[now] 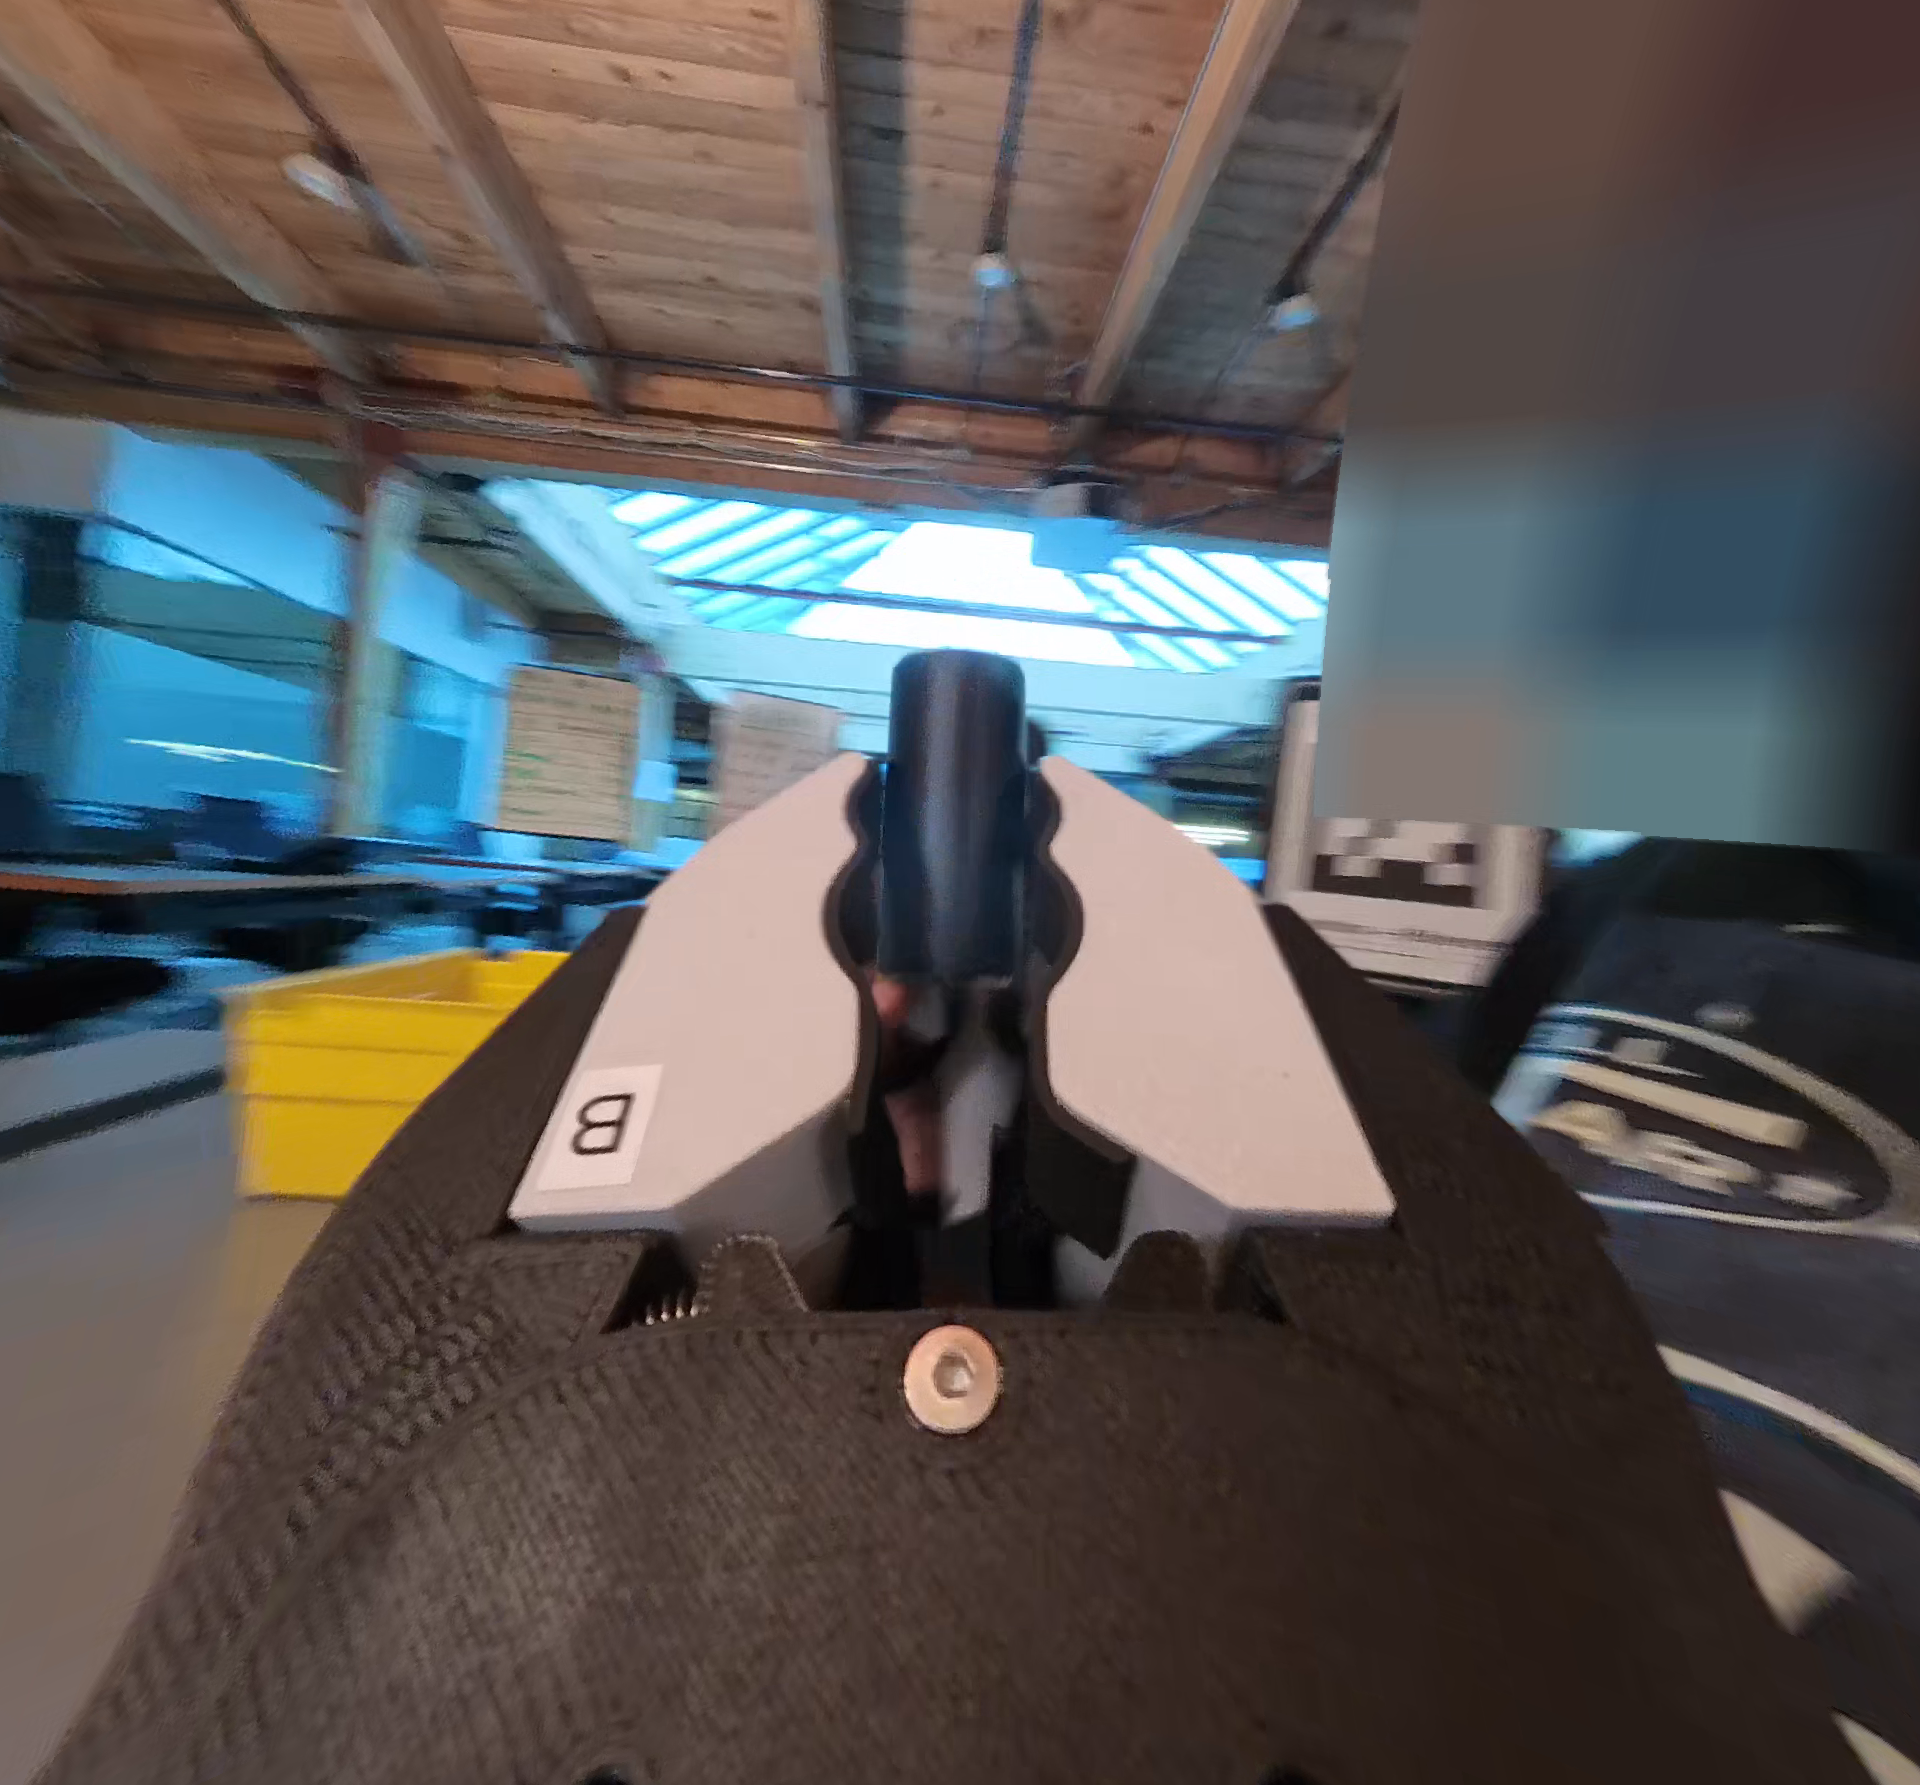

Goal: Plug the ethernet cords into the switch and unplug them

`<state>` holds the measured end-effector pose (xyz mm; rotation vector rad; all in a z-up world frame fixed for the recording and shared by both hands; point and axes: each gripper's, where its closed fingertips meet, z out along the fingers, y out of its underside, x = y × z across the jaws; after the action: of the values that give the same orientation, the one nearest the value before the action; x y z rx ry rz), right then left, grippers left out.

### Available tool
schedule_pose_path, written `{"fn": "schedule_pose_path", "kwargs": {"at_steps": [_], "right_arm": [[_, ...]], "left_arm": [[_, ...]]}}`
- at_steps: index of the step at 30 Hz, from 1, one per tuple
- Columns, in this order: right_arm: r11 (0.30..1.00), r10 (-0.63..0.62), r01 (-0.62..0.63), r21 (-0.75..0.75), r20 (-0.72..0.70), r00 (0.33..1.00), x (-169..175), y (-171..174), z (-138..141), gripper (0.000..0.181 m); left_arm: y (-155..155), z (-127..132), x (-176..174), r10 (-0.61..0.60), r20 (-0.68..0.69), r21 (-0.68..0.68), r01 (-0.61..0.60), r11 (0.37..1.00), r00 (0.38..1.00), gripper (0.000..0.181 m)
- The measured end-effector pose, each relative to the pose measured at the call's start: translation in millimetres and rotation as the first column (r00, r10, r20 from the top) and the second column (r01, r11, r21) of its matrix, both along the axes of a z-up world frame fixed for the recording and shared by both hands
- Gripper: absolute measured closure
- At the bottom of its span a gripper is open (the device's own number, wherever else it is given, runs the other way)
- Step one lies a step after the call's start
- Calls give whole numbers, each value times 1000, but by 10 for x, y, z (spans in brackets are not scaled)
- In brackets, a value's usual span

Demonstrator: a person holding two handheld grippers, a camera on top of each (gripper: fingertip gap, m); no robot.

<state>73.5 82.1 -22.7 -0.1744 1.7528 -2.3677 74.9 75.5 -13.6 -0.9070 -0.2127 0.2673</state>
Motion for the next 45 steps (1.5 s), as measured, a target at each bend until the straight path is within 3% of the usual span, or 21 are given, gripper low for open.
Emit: {"fn": "schedule_pose_path", "kwargs": {"at_steps": [3, 5, 7, 11, 13, 16, 20, 26, 29, 33, 35, 40, 43, 45], "right_arm": [[993, -114, 114, -3, -83, 990, -223, 199, 204, 157], [967, -246, 253, 26, -157, 957, -478, 379, 357, 157], [905, -396, 423, 42, -279, 875, -788, 605, 517, 157], [621, -626, 768, 157, -491, 606, -1712, 1123, 640, 157], [455, -640, 842, 288, -552, 535, -2220, 1374, 540, 157], [304, -619, 814, 496, -546, 564, -2863, 1620, 260, 157], [148, -620, 646, 749, -439, 651, -3454, 1829, -359, 158], [-29, -647, 429, 903, -345, 681, -3856, 2063, -1164, 157], [-112, -656, 351, 930, -334, 676, -3925, 2196, -1401, 157], [-109, -665, 311, 944, -301, 683, -3925, 2219, -1481, 157], [-95, -666, 347, 933, -318, 675, -3949, 2225, -1419, 154], [99, -699, 478, 872, -281, 658, -3862, 2064, -900, 121], [253, -693, 572, 780, -266, 670, -3559, 1927, -476, 105], [356, -680, 609, 709, -251, 689, -3229, 1863, -254, 102]], "left_arm": [[-135, 50, -145, 243, -45, 54, -240, 969, 969, 108], [-145, -6, -282, 340, -27, -4, -341, 940, 940, 88], [-134, -71, -374, 386, -11, -40, -386, 922, 922, 77], [-180, -140, -493, 461, 13, -77, -458, 885, 888, 72], [-235, -115, -501, 485, 13, -63, -484, 873, 874, 72], [-286, -99, -511, 507, 17, -49, -506, 861, 862, 73], [-317, -99, -526, 522, 24, -43, -521, 852, 852, 73], [-321, -101, -529, 519, 32, -41, -518, 855, 854, 73], [-316, -109, -533, 517, 34, -44, -515, 856, 855, 73], [-317, -112, -536, 514, 39, -44, -513, 857, 857, 73], [-312, -116, -538, 510, 43, -44, -509, 860, 859, 73], [-301, -117, -532, 506, 42, -46, -504, 863, 862, 73], [-301, -117, -532, 506, 40, -48, -504, 862, 862, 73], [-305, -112, -531, 505, 42, -46, -503, 863, 862, 73]]}}
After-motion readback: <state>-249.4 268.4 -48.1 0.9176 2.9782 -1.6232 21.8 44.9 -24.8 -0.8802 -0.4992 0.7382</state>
